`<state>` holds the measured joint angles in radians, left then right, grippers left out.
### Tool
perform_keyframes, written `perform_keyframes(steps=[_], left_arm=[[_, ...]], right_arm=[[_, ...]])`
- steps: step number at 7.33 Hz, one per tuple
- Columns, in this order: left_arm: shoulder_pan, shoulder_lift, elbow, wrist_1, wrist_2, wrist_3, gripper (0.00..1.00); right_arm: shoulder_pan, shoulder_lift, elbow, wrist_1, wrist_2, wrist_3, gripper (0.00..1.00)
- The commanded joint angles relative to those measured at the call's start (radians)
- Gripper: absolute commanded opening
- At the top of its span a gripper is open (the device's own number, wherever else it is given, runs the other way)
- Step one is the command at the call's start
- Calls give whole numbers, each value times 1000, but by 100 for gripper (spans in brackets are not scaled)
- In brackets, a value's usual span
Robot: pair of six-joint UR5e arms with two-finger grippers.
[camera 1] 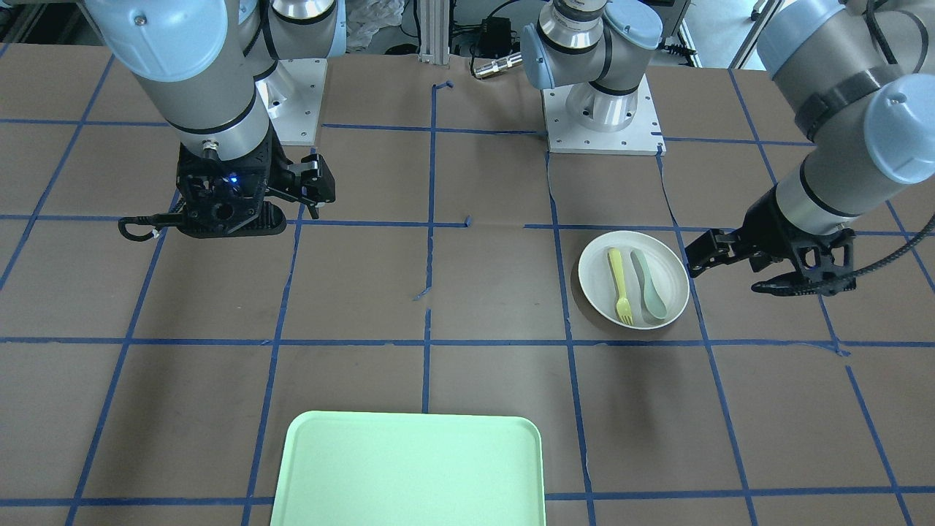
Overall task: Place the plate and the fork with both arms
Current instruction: 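Move the left gripper down to the rim of the white plate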
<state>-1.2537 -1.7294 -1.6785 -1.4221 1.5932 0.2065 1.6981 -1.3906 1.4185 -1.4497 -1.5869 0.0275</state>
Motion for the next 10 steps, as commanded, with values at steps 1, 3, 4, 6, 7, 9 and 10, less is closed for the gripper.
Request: perform_keyframes(steps=[1, 3, 4, 6, 7, 9, 10], left_arm=[[100, -21, -102, 74, -7, 132, 100], [106, -76, -150, 165, -7, 211, 100], [106, -102, -171, 179, -6, 231, 100], [106, -133, -208, 189, -6, 240, 100], [106, -134, -213, 187, 1, 241, 100], [106, -159, -246, 177, 7, 258, 100], [106, -173, -253, 175, 7, 258, 100]], right_arm=[[0, 1, 5, -1, 4, 3, 100], [0, 1, 14, -1, 2, 3, 100], [0, 1, 14, -1, 4, 3, 100], [0, 5, 14, -1, 5, 3, 100], [0, 7, 14, -1, 10, 5, 100], [0, 7, 14, -1, 13, 3, 100], [0, 9, 16, -1, 13, 3, 100]])
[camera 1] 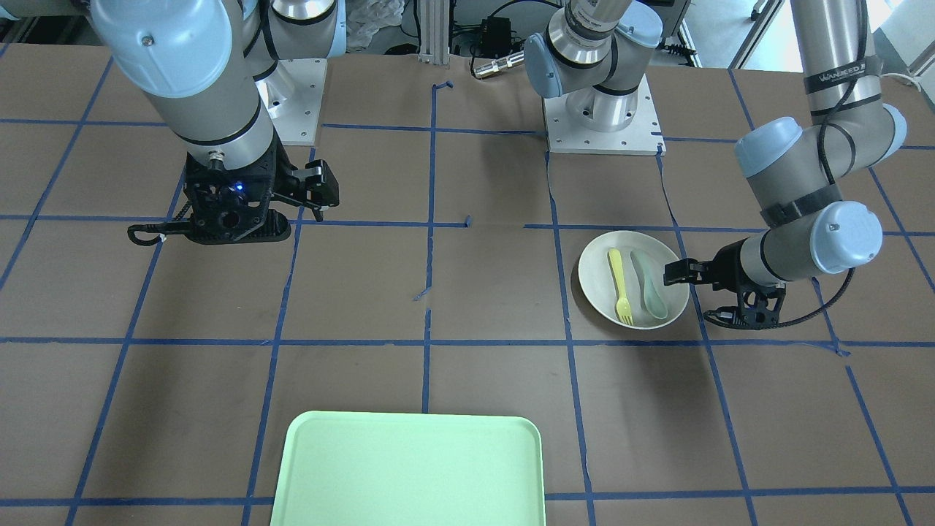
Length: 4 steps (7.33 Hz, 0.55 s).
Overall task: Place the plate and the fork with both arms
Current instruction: 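Move the left gripper down to the rim of the white plate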
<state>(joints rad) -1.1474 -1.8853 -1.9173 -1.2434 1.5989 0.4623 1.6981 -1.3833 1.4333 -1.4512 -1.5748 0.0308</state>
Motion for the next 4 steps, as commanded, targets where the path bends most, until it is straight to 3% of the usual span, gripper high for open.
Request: perform_keyframes(steps=[1, 4], left_arm=[[0, -23, -17, -2, 4, 3, 96], [0, -38, -17, -2, 26, 4, 86]], right_arm=[[0, 0, 13, -1, 2, 0, 100], [0, 0, 38, -52, -11, 35, 100]])
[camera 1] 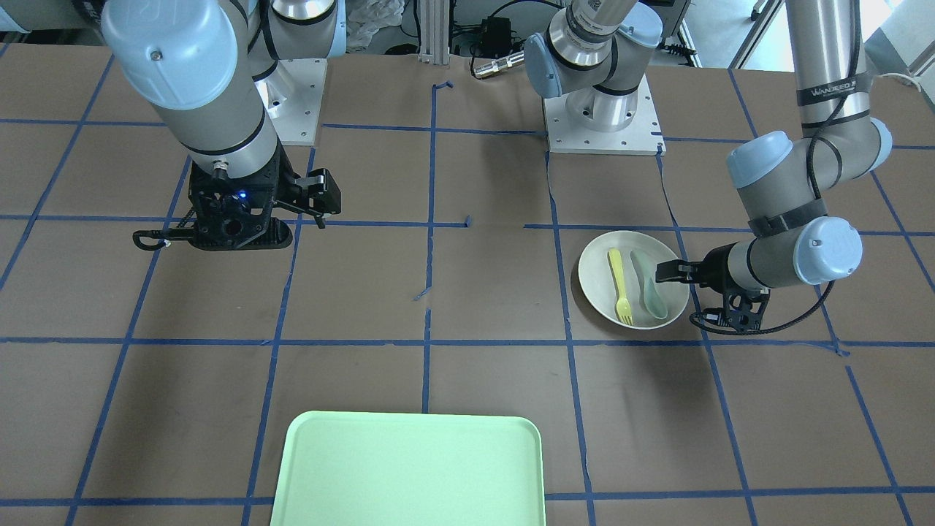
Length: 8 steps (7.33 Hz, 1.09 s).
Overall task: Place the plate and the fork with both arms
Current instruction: 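Move the left gripper down to the rim of the white plate, then close the left gripper on the white plate's rim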
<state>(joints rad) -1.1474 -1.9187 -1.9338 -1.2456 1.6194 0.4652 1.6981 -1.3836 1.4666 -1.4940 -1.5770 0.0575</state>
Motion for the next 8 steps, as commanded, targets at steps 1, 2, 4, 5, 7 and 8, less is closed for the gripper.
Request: perform_keyframes(steps=[1, 2, 4, 5, 7, 8], left_arm=[[0, -6, -1, 0, 5, 1, 72], [0, -14, -1, 0, 5, 3, 66], [0, -26, 1, 0, 4, 3, 40], [0, -26, 6, 0, 4, 3, 20], [0, -26, 12, 8, 2, 16, 0], [0, -26, 22, 8, 2, 35, 0]], right_arm=[[0, 0, 5, -9, -9, 8, 100], [0, 0, 5, -9, -11, 8, 100], [0, -2, 5, -9, -11, 8, 100], [0, -2, 5, -9, -11, 8, 100], [0, -2, 5, -9, -11, 8, 100], [0, 0, 5, -9, -9, 8, 100]])
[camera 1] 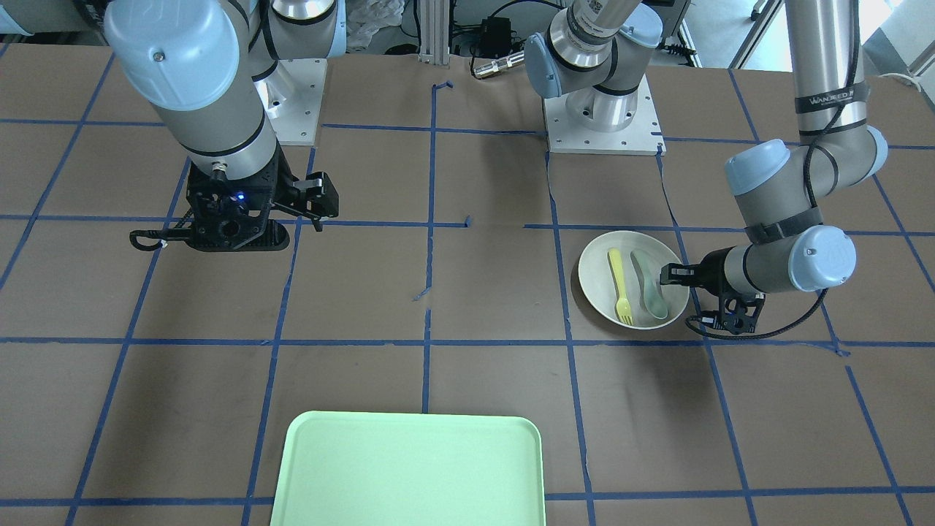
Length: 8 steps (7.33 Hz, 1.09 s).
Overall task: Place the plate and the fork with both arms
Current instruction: 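Close the left gripper on the white plate's rim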
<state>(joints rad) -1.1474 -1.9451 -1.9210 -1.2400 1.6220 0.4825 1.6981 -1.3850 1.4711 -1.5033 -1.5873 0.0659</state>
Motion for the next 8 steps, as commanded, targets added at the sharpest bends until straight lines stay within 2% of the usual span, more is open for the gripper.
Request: perform_keyframes(steps=[1, 5, 8], left_arm=[[0, 0, 23, 5, -2, 22, 0], [0, 9, 128, -73, -7, 36, 0], [-2, 11, 142, -98, -48, 36, 0]], right_arm=[[0, 0, 0, 0, 1, 0, 100], [0, 1, -9, 0, 0, -6, 100], [0, 1, -9, -3, -2, -5, 100]])
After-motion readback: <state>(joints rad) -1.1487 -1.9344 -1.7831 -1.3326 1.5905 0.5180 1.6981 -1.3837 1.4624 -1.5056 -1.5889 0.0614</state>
